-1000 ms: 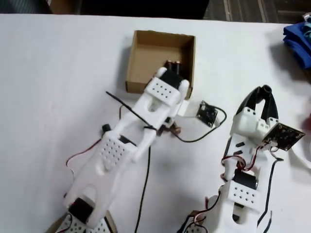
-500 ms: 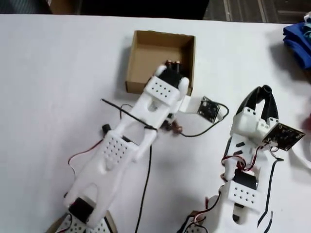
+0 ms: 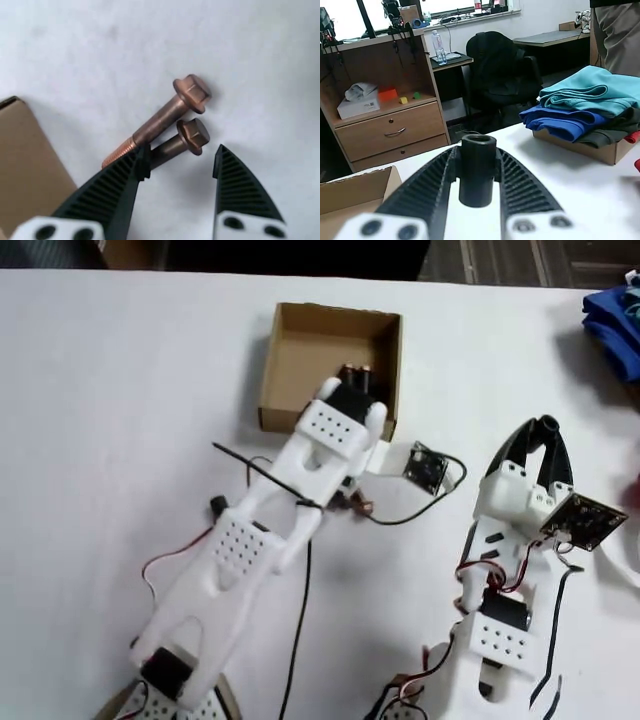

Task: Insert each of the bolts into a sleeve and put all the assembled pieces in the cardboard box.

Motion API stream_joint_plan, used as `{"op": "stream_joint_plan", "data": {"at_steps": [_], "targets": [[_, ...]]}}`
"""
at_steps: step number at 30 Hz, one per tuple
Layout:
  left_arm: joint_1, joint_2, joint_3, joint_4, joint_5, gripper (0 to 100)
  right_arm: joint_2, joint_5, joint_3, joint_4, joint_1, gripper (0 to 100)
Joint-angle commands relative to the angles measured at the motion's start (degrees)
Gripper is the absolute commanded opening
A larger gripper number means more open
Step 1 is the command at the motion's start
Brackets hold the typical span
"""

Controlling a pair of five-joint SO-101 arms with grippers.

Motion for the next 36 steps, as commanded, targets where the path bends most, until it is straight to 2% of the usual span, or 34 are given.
{"op": "stream_joint_plan", "data": {"at_steps": [1,15,20,28,30,33,36], "targets": [[-1.6,0.3,0.3,0.6,-9.8,23,-1.9,0.5,-0.5,-1.7,0.5,2.0],[-4.0,0.0,0.0,0.9,-9.7,23,-1.9,0.5,-0.5,-1.7,0.5,2.0],[-5.7,0.0,0.0,0.9,-0.4,23,-1.9,0.5,-0.5,-1.7,0.5,2.0],[-4.1,0.0,0.2,1.1,-0.4,22,-1.9,0.5,-0.5,-1.7,0.5,2.0],[-4.0,0.0,0.4,1.1,-2.3,18,-1.9,0.5,-0.5,-1.7,0.5,2.0],[-4.4,0.1,0.4,1.1,-1.8,2,-1.9,0.5,-0.5,-1.7,0.5,2.0],[-4.6,0.0,0.4,1.1,0.3,4,-1.9,0.5,-0.5,-1.7,0.5,2.0]]}}
